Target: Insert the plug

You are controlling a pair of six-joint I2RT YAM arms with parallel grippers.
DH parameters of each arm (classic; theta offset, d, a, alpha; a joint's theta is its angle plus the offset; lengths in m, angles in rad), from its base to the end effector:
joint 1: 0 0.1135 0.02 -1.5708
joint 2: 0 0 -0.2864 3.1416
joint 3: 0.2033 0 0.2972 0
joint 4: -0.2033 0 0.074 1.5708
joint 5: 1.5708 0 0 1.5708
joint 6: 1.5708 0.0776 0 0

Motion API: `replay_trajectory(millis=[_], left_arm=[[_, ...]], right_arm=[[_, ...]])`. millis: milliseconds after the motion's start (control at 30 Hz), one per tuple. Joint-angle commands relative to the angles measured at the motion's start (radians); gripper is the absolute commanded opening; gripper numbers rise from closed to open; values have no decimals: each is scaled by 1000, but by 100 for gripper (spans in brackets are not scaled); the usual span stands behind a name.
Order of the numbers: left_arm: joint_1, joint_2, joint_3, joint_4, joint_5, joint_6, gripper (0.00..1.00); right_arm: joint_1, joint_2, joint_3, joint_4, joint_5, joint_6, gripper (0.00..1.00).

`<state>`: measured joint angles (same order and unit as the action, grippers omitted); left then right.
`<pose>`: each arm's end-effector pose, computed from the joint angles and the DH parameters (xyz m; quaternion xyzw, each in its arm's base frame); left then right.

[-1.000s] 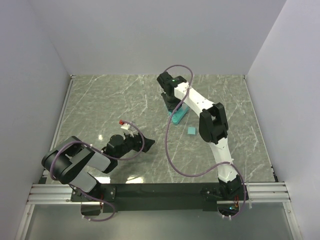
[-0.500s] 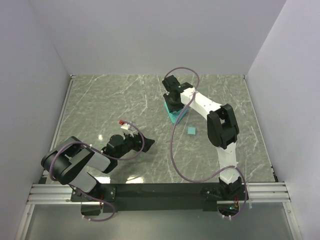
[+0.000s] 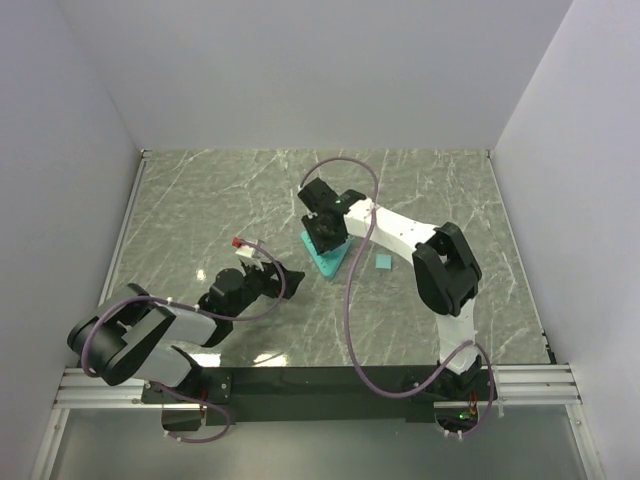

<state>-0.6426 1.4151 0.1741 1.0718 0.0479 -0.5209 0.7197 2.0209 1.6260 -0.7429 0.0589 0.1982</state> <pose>0.2187 -0.1684 0.1150 0.0619 0.7618 -0.3695 0.5285 0.3790 0.3261 0.1773 -0.2456 0.9449 0.0693 0.2052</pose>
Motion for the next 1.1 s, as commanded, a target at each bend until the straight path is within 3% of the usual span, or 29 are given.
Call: replay_trajectory(millis=[0, 333, 600, 1067], left_arm=[[12, -34, -1, 4, -94, 30, 93], [66, 8, 30, 99, -120, -16, 89], [64, 85, 18, 273, -42, -88, 89], [64, 311, 146, 408, 0, -117, 86]], right_arm=[[64, 4, -116, -107, -99, 73, 9], [144, -116, -293, -76, -82, 118, 10], [165, -126, -304, -76, -67, 109, 9], [169, -77, -253, -101, -60, 83, 9]])
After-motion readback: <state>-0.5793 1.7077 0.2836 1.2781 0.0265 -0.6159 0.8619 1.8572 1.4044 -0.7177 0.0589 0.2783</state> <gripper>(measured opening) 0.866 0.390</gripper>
